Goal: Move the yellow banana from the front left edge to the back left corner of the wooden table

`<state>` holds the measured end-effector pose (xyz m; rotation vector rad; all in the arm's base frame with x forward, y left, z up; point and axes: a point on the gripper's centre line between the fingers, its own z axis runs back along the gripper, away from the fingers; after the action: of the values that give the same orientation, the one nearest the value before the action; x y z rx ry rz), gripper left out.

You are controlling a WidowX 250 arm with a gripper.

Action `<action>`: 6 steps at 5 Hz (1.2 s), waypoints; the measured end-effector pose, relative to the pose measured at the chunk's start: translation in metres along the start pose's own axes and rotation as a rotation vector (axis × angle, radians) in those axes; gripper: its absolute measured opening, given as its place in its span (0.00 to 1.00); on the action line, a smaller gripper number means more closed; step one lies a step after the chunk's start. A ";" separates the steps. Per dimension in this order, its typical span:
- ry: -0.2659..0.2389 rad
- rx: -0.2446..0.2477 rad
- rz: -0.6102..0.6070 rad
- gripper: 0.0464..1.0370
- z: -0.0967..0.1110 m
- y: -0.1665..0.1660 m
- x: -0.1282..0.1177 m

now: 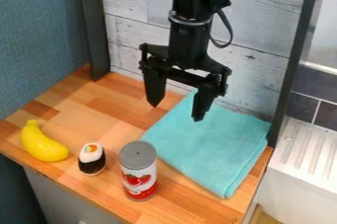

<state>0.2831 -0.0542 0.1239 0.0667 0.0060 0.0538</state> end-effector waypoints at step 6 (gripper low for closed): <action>0.075 0.040 0.640 0.96 -0.034 0.154 -0.051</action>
<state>0.2232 0.0983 0.1002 0.1048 0.0602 0.6960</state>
